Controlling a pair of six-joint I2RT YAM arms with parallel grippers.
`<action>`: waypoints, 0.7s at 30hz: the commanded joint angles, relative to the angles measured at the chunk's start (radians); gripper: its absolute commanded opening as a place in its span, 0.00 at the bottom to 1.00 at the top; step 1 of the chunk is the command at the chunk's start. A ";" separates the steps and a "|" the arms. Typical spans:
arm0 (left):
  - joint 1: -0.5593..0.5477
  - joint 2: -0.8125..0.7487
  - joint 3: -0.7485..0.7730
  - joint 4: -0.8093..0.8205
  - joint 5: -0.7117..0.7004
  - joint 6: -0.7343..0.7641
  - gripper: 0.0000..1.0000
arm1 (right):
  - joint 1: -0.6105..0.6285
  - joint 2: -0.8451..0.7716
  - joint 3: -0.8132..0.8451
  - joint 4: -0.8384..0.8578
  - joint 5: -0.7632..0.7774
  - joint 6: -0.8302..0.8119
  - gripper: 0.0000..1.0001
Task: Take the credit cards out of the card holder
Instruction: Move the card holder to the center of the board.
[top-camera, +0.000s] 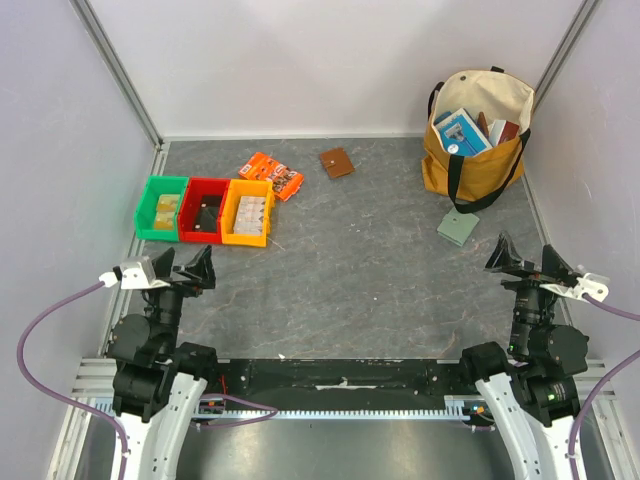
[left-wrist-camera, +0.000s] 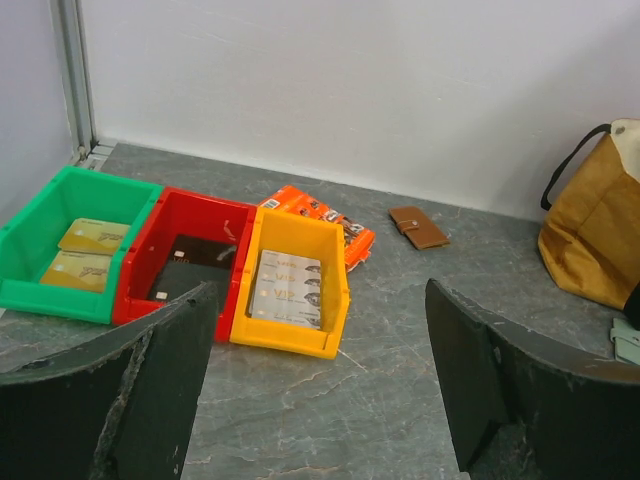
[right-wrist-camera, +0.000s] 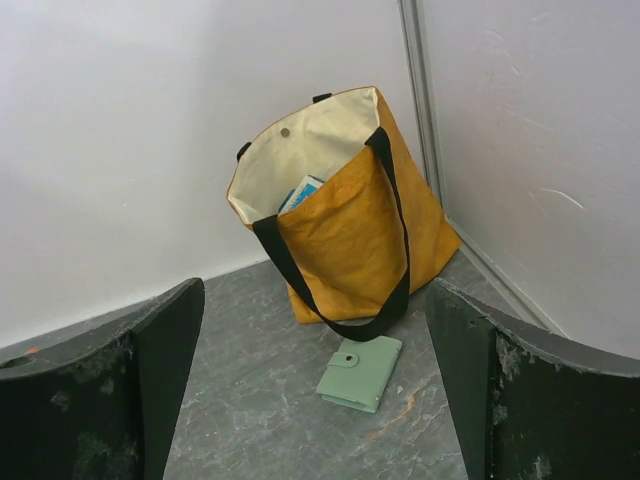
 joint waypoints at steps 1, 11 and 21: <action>0.001 -0.047 0.008 0.026 0.021 0.031 0.90 | -0.012 -0.006 0.019 -0.001 -0.005 -0.009 0.98; 0.001 -0.089 0.010 0.023 0.025 0.015 0.90 | -0.014 0.136 0.076 -0.062 -0.146 0.070 0.98; -0.005 -0.104 0.018 0.006 -0.001 0.008 0.90 | -0.012 0.621 0.159 -0.254 -0.200 0.333 0.98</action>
